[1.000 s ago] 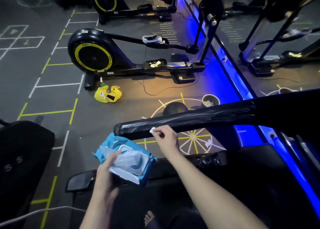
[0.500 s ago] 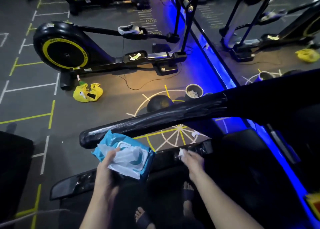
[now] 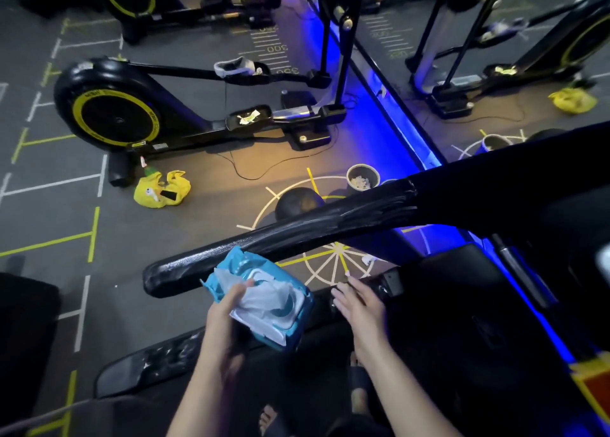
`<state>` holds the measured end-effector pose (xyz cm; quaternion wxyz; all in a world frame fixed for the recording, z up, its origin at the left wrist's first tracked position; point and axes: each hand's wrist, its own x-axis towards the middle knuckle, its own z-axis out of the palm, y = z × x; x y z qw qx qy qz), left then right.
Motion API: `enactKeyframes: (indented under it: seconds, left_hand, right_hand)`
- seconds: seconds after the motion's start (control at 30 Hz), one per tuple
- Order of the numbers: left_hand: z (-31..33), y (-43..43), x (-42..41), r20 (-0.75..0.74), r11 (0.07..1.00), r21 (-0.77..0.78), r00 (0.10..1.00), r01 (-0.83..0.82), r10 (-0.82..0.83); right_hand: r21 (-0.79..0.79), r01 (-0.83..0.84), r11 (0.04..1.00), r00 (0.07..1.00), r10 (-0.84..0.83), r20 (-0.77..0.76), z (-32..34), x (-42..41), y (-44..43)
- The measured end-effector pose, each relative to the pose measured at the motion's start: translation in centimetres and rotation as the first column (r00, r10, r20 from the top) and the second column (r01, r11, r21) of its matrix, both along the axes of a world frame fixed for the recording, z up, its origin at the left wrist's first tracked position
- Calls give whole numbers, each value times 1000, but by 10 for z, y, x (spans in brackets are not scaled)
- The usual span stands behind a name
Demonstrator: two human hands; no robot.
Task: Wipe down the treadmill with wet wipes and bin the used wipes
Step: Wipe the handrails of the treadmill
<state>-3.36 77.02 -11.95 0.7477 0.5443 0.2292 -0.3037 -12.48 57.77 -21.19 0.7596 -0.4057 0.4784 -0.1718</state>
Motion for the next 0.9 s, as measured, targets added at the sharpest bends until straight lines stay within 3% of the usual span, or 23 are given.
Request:
enactKeyframes:
  seconds: [0.1, 0.2, 0.3, 0.4, 0.53, 0.7, 0.83, 0.9]
  left_hand:
    - [4, 3, 1, 25, 999, 30, 999, 27, -28]
    - [10, 7, 0, 45, 999, 11, 999, 31, -31]
    - [20, 15, 2, 42, 998, -19, 997, 58, -57]
    - [35, 27, 7, 95, 995, -51, 992, 90, -85]
    - [57, 47, 13, 182, 992, -101, 982, 79, -59]
    - [67, 69, 27, 181, 988, -156, 983, 18, 10]
    - [70, 71, 36, 160, 976, -219, 987, 4, 31]
    - [71, 67, 39, 166, 973, -233, 985, 5, 34]
  right_hand:
    - [-154, -90, 984, 996, 90, -8, 41, 0, 22]
    - [-375, -220, 901, 974, 225, -30, 81, 6, 36]
    - [-607, -339, 718, 922, 381, -64, 121, 16, 54]
    - [-812, -418, 409, 846, 501, -183, 149, 25, 72]
    - [-794, -584, 169, 698, 604, -385, 160, 34, 89]
    - [-788, -595, 156, 701, 580, -414, 179, 51, 111]
    - [-780, -542, 312, 742, 613, -271, 208, 55, 110]
    - [-768, -463, 442, 801, 579, -150, 216, 51, 101]
